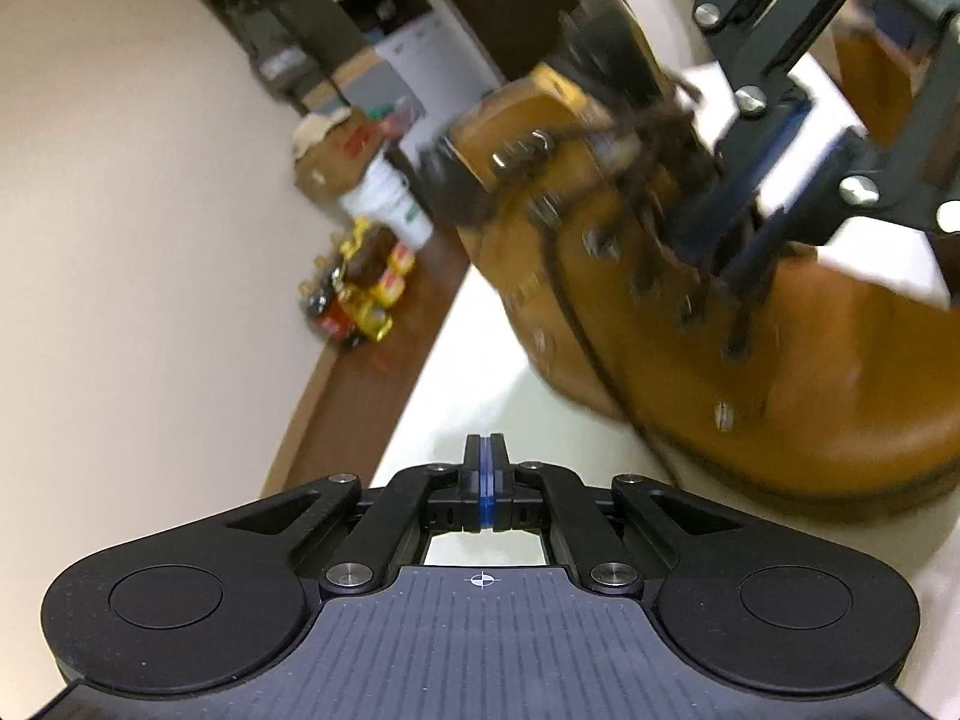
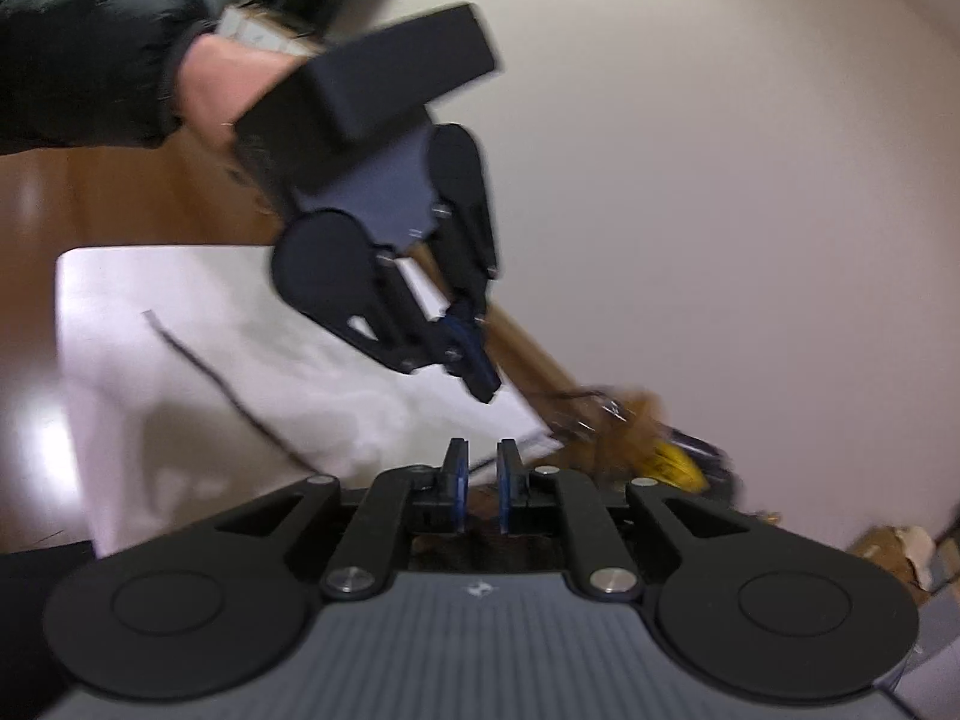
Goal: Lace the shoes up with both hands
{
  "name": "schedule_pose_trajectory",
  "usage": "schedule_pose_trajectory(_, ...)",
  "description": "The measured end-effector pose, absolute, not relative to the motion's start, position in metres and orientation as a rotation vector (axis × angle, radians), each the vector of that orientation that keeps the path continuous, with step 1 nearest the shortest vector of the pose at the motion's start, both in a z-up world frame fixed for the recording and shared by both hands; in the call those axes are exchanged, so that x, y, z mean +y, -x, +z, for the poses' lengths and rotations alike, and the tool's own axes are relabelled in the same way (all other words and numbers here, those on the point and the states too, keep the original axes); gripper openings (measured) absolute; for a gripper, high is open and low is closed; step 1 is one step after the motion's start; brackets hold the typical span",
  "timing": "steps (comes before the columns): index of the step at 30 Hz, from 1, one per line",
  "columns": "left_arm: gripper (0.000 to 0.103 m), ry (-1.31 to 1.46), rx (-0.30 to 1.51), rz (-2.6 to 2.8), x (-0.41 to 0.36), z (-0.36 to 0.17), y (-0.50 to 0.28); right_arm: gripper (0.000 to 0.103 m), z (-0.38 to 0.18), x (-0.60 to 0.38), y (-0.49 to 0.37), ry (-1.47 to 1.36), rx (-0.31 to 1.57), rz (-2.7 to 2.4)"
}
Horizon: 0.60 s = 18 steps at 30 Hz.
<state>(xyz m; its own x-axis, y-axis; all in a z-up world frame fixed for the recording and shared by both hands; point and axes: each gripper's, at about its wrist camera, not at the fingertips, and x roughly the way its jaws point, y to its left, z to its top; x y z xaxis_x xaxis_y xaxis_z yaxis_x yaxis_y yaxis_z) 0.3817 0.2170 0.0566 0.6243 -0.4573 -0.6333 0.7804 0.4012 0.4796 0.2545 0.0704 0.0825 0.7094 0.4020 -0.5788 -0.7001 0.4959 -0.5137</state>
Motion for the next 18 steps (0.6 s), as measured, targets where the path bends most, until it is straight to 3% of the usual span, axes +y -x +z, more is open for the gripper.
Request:
schedule_pose_trajectory(7,0.001,-0.758,0.433,-0.733,0.256,0.074,-0.376,0.017,0.05,0.116,-0.27,0.856,0.574,0.962)
schedule_pose_trajectory(18,0.004,-0.611,0.443,-0.508,0.355,0.09,-0.311,0.018,0.029,0.187,-0.294,1.029,0.711,1.333)
